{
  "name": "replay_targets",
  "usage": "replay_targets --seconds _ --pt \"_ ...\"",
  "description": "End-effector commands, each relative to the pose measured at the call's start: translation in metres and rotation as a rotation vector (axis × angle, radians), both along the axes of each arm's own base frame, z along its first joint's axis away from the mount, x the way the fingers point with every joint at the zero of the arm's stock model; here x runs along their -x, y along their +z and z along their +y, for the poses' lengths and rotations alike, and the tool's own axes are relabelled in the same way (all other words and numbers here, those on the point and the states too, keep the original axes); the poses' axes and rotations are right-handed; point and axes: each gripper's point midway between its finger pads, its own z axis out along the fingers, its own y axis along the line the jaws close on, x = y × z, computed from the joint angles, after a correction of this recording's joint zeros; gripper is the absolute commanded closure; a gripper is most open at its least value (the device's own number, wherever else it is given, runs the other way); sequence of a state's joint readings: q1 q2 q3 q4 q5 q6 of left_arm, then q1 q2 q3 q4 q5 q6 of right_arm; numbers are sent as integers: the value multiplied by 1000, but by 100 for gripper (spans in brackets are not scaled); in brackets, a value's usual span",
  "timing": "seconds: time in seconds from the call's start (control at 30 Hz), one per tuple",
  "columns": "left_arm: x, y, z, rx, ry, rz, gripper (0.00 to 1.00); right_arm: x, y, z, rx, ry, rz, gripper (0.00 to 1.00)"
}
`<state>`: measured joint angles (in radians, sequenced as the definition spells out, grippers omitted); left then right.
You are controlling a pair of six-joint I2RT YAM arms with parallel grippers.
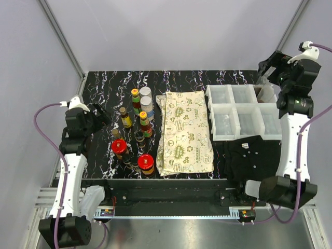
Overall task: Organize the condiment bottles
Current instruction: Pick up the bottle from the center of the board.
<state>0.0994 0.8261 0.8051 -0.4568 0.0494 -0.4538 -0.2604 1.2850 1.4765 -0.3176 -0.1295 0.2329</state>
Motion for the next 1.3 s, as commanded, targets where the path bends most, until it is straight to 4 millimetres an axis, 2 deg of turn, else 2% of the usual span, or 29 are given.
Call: replay_targets --seconds 0.0,0.03,0.07,0.13,0.17,0.23,0.27,0.33,0.37,0.4,0.43,0.47,0.5,0.53,0.57,0.63,0.67,0.7,0.73,0.77,0.8,0.83,0.9,0.93,0.97,1.03,1.2,1.27 --pt "-2 15 -12 8 -80 -58 1 30 -1 53 -114 222 25 0" --pt "-2 15 -16 18 -99 -57 1 34 -3 63 -155 267 31 0" --pt "-1 14 -20 26 -117 -54 1 42 -1 84 -183 374 30 0" --pt "0 15 -30 49 -163 -53 1 48 -5 105 -221 461 47 0" --pt "1 15 -32 56 -171 -53 1 52 -5 124 -219 530 52 0" --pt "3 16 -33 62 -177 -59 1 55 -10 146 -186 592 62 0" --pt "5 17 -33 62 -175 -68 1 59 -15 174 -171 667 78 1" --pt "6 18 -32 58 -165 -74 1 62 -22 201 -130 734 91 2" --pt "5 20 -31 56 -161 -75 1 57 -31 213 -114 739 114 2" --pt "5 18 -31 55 -159 -70 1 65 -37 242 -98 803 133 2" --pt "5 17 -30 56 -154 -67 1 66 -43 257 -80 829 144 2" --pt "5 16 -31 61 -159 -61 1 60 -57 268 -63 825 179 2" --pt "5 14 -31 65 -159 -58 1 73 -68 298 -43 896 207 2" --pt "5 14 -32 68 -164 -55 1 75 -78 310 -6 913 223 2" --pt "4 14 -33 70 -166 -55 1 67 -96 316 39 864 258 2" --pt "4 14 -34 76 -169 -55 1 82 -113 351 120 920 273 2" --pt "4 15 -34 76 -170 -58 1 80 -123 361 150 909 283 2" --pt "4 15 -35 78 -174 -63 1 82 -129 369 167 918 283 4" --pt "4 17 -34 76 -172 -69 1 92 -132 386 177 960 273 4" --pt "5 18 -33 72 -167 -76 1 93 -130 398 172 983 236 5" --pt "6 18 -32 67 -162 -78 1 97 -137 404 174 1002 231 5" --pt "6 17 -30 60 -152 -77 1 106 -128 423 160 1055 165 6" --pt "7 19 -29 57 -144 -85 1 116 -137 436 165 1096 136 7" --pt "7 19 -28 53 -138 -87 1 119 -132 448 156 1111 93 8" --pt "7 17 -28 52 -138 -83 1 122 -140 450 164 1113 102 8" --pt "7 17 -27 52 -133 -83 1 118 -135 461 142 1110 44 10" --pt "8 15 -29 58 -142 -78 1 116 -144 479 105 1102 -9 18" --pt "7 17 -30 60 -148 -85 1 106 -150 486 111 1078 -13 22"
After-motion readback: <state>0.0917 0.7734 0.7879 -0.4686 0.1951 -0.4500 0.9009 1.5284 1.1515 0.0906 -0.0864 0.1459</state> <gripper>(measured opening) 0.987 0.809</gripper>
